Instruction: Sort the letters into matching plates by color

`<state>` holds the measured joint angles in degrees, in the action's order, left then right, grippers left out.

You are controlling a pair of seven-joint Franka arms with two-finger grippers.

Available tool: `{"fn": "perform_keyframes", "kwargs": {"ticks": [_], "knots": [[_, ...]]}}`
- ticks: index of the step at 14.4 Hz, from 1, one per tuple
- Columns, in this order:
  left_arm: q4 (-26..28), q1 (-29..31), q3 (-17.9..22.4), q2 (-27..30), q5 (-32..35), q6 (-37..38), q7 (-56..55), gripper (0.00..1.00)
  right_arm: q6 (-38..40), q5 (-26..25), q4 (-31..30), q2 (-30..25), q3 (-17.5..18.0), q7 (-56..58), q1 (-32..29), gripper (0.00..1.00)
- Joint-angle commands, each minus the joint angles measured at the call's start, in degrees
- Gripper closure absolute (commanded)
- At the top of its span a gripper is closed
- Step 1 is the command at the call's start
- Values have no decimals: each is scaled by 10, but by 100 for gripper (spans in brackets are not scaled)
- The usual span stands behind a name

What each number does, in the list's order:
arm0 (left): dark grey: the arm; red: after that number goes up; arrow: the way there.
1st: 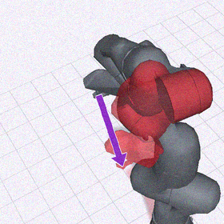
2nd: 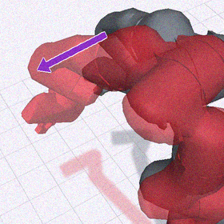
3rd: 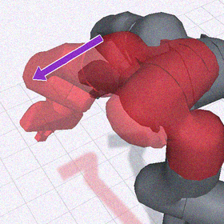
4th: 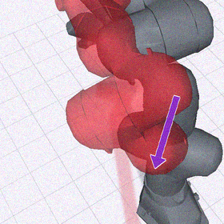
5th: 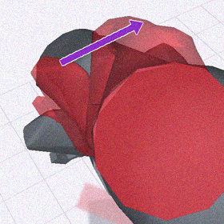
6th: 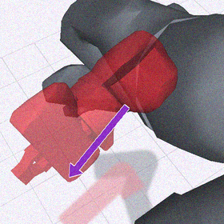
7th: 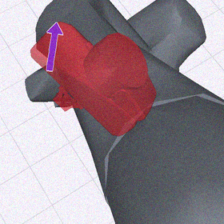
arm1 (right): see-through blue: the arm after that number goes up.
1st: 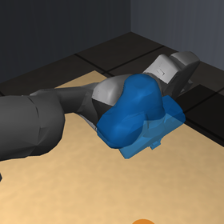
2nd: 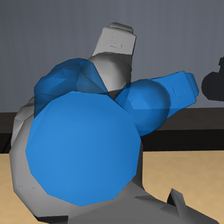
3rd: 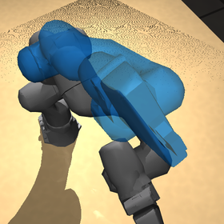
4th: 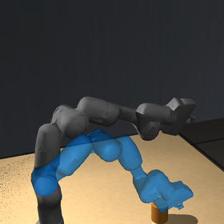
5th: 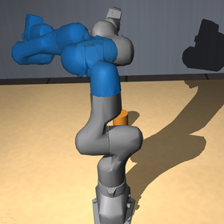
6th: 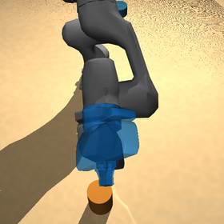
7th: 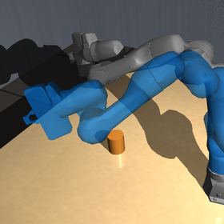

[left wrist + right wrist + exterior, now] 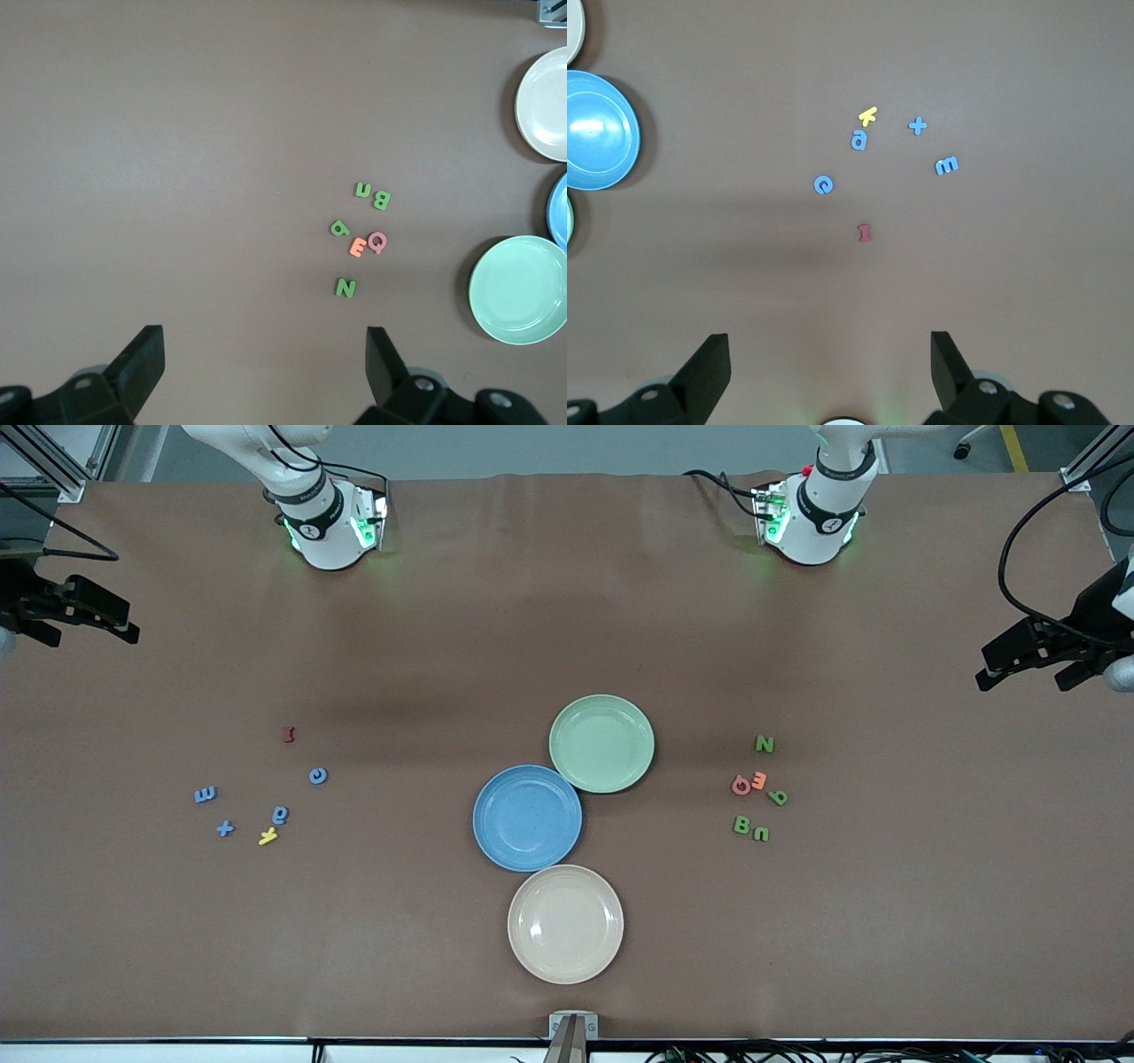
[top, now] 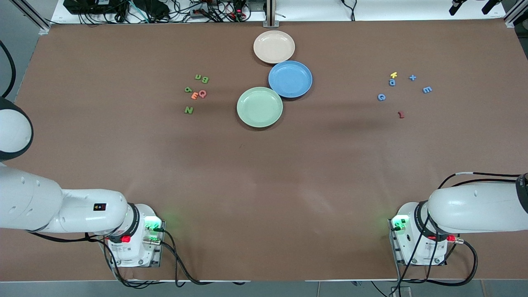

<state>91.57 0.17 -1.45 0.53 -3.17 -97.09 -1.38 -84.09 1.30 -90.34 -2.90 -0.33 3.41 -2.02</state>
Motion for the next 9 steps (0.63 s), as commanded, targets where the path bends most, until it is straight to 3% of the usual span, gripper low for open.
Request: {"fn": "perform_keyframes", "kwargs": {"ticks": [1,6,9], "knots": [[-13,2,-2,-5,6,13,-2,0,-5,11,-8,-8,3,0,-5,0],[-9,2,-1,-7,5,14,-11,0,-6,13,-8,-7,3,0,-5,0],[-7,-5,-3,-44,5,22,-13,0,-2,13,-3,-7,3,-1,-5,0]]}}
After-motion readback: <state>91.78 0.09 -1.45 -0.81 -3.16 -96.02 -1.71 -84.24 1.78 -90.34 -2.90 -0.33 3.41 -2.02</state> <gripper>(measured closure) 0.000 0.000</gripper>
